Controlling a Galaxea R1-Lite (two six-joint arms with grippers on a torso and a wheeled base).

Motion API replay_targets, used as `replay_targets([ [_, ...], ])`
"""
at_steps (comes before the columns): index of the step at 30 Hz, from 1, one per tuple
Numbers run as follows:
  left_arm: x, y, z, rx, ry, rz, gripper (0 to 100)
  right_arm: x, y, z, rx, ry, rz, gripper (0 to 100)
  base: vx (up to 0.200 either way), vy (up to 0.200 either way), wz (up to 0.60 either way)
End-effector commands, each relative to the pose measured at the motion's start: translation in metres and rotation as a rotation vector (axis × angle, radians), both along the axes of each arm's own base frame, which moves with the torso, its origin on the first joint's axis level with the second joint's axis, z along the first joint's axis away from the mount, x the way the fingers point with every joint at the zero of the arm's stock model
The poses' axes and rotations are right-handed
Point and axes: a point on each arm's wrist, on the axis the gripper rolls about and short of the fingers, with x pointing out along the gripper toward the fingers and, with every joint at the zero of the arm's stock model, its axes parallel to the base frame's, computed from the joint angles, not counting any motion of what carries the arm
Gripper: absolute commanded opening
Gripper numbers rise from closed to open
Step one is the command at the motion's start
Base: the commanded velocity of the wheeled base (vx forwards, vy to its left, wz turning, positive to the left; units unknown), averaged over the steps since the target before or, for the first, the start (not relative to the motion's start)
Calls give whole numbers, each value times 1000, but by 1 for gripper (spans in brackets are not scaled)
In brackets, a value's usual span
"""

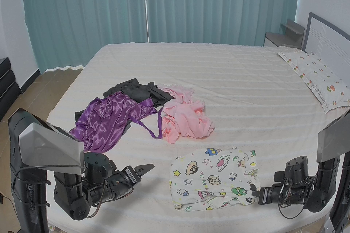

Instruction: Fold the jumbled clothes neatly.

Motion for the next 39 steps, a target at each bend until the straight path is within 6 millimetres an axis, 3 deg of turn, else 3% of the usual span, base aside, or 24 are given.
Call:
replay_targets([
  [1,1,0,1,-5,-11,0,100,-4,-3,3,-3,3,-6,0,0,0,0],
  [4,1,0,1,-5,-11,0,100,-6,-4,2,-20,20,7,0,0,0,0],
  [5,1,0,1,-5,-11,0,100,-8,-4,0,-38,34,21,100,0,0,0],
  [10,1,0,0,-5,-9,0,100,-8,-5,2,-48,26,28,100,0,0,0],
  [16,1,0,0,-3,-11,1,100,-3,-10,34,51,-145,8,100,0,0,0],
  [19,1,0,0,-3,-11,1,100,16,0,40,115,-192,12,100,0,0,0],
  [24,0,0,0,-2,-9,1,100,47,20,33,151,-189,25,100,0,0,0],
  [26,1,0,0,-3,-11,1,100,69,31,22,150,-159,26,100,0,0,0],
  [31,1,0,0,-3,-11,1,100,101,35,0,128,-104,-5,100,0,0,0],
  [39,1,-1,0,1,-13,0,100,115,34,-11,124,-100,-22,100,0,0,0],
])
